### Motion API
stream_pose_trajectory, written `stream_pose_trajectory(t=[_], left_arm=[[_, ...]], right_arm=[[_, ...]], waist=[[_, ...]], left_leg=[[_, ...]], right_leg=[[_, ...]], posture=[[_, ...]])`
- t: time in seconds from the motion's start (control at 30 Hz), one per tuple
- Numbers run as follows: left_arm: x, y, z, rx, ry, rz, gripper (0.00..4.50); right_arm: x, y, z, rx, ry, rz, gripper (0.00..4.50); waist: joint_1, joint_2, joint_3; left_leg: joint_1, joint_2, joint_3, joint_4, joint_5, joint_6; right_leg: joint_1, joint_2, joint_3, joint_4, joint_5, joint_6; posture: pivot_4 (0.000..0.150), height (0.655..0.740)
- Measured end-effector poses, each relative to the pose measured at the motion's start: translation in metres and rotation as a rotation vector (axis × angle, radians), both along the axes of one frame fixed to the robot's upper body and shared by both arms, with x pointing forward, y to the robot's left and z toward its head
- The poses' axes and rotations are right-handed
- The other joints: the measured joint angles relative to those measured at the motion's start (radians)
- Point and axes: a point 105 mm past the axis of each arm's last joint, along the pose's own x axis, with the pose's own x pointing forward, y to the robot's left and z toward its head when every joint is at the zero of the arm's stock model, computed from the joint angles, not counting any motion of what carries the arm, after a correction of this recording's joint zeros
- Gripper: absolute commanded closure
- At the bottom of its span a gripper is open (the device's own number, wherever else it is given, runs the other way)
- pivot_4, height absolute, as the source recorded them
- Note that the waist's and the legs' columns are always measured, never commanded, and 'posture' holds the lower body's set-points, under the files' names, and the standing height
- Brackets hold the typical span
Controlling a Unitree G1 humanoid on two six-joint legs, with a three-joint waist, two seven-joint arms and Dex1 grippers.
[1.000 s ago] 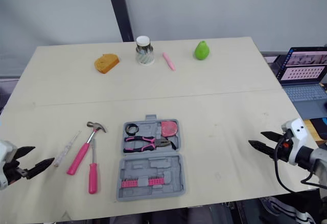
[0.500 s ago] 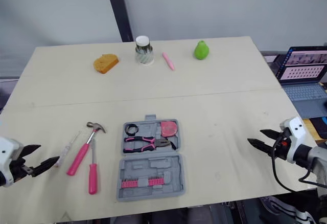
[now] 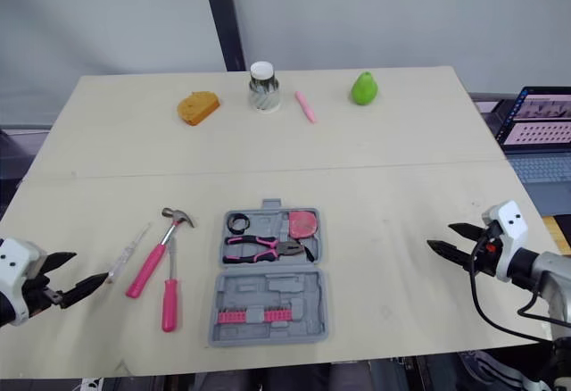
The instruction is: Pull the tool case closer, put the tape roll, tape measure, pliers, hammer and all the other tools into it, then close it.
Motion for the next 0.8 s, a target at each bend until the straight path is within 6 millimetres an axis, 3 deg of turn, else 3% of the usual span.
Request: stream_pose_trajectory(t=[0.23, 0.47, 0.7, 0.8], left_arm=[[-0.0002, -0.0003, -0.0013, -0.004, 0.000, 0.005, 0.00], [0.0028, -0.0031, -0.0014, -0.007, -0.003, -0.005, 0.00], [0.0036, -0.0035, -0.0012, -0.007, -0.005, -0.006, 0.00], [0.0037, -0.0035, -0.0012, -0.007, -0.005, -0.007, 0.00]], right_arm=[[0.0001, 0.0021, 0.0015, -0.003, -0.003, 0.008, 0.63], [0.0014, 0.0044, 0.0029, -0.004, -0.002, 0.015, 0.63], [0.0028, 0.0053, 0.0040, -0.005, -0.005, 0.017, 0.63], [0.0029, 0.0056, 0.0039, -0.005, -0.005, 0.018, 0.63]], waist=[[0.005, 0.000, 0.000], [0.000, 0.000, 0.001], [0.011, 0.000, 0.001], [0.011, 0.000, 0.001]], left_leg=[[0.000, 0.001, 0.005, 0.000, 0.001, -0.002], [-0.004, -0.006, -0.020, -0.002, 0.005, -0.001], [-0.002, -0.002, -0.008, -0.002, 0.007, -0.003], [-0.003, -0.006, -0.016, -0.004, 0.008, -0.002]], right_leg=[[-0.003, 0.002, 0.006, 0.001, 0.000, 0.000], [0.008, -0.002, -0.009, -0.002, 0.000, 0.000], [0.002, 0.002, 0.002, -0.001, 0.000, 0.000], [0.007, -0.001, -0.004, -0.003, -0.001, 0.000]], posture=[[0.150, 0.7400], [0.150, 0.7400], [0.150, 0.7400], [0.150, 0.7400]])
